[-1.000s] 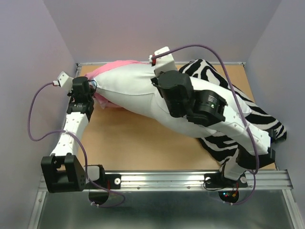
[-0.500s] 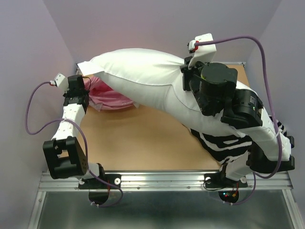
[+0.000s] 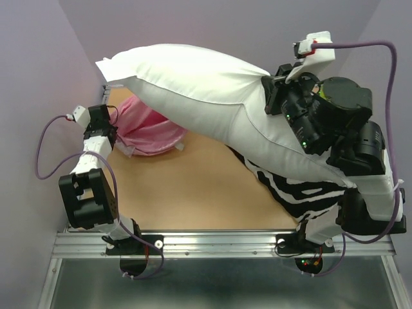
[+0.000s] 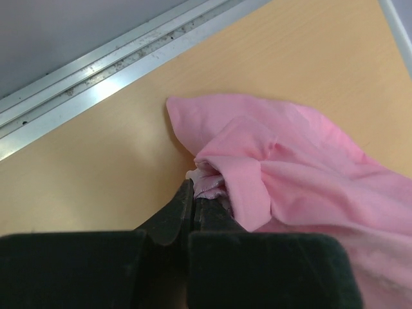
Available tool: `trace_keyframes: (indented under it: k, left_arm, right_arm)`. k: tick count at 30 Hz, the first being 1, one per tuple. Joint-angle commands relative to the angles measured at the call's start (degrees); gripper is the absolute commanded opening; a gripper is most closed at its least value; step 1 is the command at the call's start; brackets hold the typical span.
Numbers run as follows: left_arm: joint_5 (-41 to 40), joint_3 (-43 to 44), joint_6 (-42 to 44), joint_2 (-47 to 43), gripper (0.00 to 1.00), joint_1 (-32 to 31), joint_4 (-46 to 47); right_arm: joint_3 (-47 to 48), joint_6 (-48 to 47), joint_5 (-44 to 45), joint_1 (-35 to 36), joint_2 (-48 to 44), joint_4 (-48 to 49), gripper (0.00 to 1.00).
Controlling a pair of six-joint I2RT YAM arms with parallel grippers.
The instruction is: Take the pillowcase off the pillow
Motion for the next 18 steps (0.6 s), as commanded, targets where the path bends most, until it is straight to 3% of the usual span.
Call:
trace_keyframes:
  k: [1,9,10,11,13,14,15,18]
  left_arm:
    - [0.1,3.5,-0.5,2.0,0.00,0.2,0.1]
    - [3.5,0.9,1.6,-2.9,0.03,0.1,0.9]
    - [5.0,0.3,2.3,-4.1,0.10,0.2,1.8]
    - [7.2,-0.3,3.0,-5.5,0.29,0.1,2.1]
    - [9.3,-2.4,4.4,-10.1,0.46,0.0,2.5]
    - [11.6,-3.0,4.9,-11.5,0.76,-0.1,2.8]
    - [12.3,-3.3,5.7,-12.8,0.96,-0.1,2.3]
    - [14.7,-5.1,5.7,-19.1,0.99,-0.1,1.6]
  right_arm:
    - [0.7,1.8,-2.2,0.1,-6.6,14.7,0.01]
    - [-3.6,2.1,-4.1,0.0,-7.0,17.0,0.01]
    - [-3.7,2.1,-4.2,0.1,-5.7,17.2,0.01]
    - [-3.9,1.8,-4.3,0.1,-4.7,18.0,0.01]
    - [-4.0,0.8,-3.7,0.1,-1.5,19.6,0.00]
    - [-4.0,-0.5,-3.5,0.1,-0.3,21.6,0.01]
    - [-4.2,-1.5,-3.0,0.1,0.7,22.9,0.01]
    - [-5.5,-6.5,-1.6,0.0,5.5,29.4,0.00]
